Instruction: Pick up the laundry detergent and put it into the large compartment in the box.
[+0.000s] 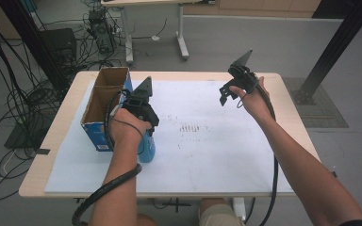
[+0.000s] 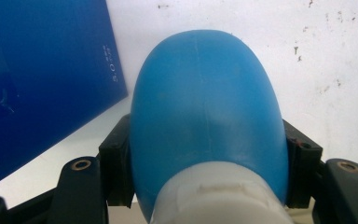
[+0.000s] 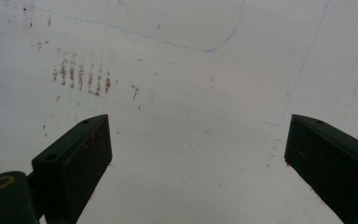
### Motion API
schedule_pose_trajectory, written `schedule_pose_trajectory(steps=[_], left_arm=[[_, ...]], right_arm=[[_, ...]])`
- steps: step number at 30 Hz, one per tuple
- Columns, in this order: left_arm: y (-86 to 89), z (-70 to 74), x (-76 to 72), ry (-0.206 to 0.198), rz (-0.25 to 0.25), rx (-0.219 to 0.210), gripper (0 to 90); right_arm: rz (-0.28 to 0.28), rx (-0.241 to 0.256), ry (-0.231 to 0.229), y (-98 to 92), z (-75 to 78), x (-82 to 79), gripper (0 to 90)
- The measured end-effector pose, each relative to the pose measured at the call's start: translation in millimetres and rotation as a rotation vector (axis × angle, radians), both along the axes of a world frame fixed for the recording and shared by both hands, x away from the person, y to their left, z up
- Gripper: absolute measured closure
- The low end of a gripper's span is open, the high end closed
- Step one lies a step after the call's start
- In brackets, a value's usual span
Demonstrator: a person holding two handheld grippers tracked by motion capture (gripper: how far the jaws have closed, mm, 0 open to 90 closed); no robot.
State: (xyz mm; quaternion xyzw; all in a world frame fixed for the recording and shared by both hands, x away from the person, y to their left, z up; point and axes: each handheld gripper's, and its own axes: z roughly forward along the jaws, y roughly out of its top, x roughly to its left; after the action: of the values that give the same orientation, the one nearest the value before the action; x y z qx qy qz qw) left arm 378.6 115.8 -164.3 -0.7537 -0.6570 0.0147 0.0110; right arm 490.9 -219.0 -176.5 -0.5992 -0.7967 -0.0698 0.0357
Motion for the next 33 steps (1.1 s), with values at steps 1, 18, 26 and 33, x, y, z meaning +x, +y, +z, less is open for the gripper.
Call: schedule_pose_trajectory(steps=[1, 18, 26, 33], left_arm=[[0.2, 0.0, -0.2, -0.001, 0.001, -0.001, 36.6], [0.0, 0.0, -1.8, -0.009, 0.000, -0.001, 36.6], [-0.5, 0.1, -0.1, -0.001, 0.006, 0.002, 36.9], [-1.3, 0.2, 0.5, 0.000, 0.010, 0.006, 37.1]], right_arm=[[0.000, 0.000, 0.000, -0.1, -0.1, 0.0, 7.2], [0.002, -0.002, 0.004, 0.7, -1.0, 1.0, 7.1], [-0.002, 0.002, 0.001, -1.3, -0.6, 0.4, 7.1], [0.000, 0.000, -0.001, -1.8, -0.9, 0.5, 7.1]])
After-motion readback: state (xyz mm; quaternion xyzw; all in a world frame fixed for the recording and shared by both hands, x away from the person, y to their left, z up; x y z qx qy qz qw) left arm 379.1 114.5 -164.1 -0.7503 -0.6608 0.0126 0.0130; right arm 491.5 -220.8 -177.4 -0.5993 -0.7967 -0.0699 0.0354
